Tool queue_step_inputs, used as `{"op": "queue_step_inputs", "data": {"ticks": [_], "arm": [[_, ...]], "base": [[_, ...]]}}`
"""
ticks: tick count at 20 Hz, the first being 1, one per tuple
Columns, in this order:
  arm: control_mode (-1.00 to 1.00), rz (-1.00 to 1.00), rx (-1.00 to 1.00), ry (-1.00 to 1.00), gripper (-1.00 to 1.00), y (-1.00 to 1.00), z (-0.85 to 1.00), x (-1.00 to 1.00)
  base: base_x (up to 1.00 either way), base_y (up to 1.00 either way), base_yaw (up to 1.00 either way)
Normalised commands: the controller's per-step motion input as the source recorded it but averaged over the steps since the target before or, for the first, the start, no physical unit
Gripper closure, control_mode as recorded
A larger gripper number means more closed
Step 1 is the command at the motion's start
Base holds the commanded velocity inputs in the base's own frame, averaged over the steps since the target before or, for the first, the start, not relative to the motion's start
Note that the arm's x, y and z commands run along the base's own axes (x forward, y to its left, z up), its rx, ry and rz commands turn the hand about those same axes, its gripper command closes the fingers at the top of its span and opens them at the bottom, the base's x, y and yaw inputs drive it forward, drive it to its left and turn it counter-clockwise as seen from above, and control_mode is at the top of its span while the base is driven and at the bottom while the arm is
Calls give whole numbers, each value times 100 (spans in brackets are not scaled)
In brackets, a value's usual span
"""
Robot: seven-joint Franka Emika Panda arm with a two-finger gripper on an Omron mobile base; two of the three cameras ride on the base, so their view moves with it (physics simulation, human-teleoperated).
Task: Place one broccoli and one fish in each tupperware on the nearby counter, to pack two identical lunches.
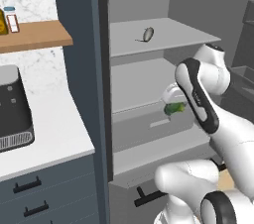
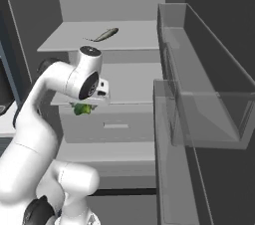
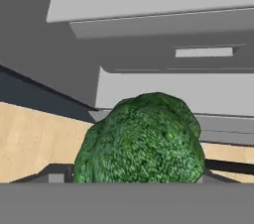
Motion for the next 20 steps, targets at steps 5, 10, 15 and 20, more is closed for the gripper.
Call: {"op": "queue_step_inputs", "data": {"ticks": [5, 10, 15, 20], "arm": [[-100, 10, 0, 0, 100, 20, -2, -97], [100, 5, -2, 0, 100, 23, 0, -51], [100, 0, 0, 0, 100, 0, 0, 0], [100, 0, 0, 0, 100, 0, 0, 0]], "base": [[0, 0, 0], [-33, 30, 2], [-61, 100, 0], [-32, 100, 6]]}}
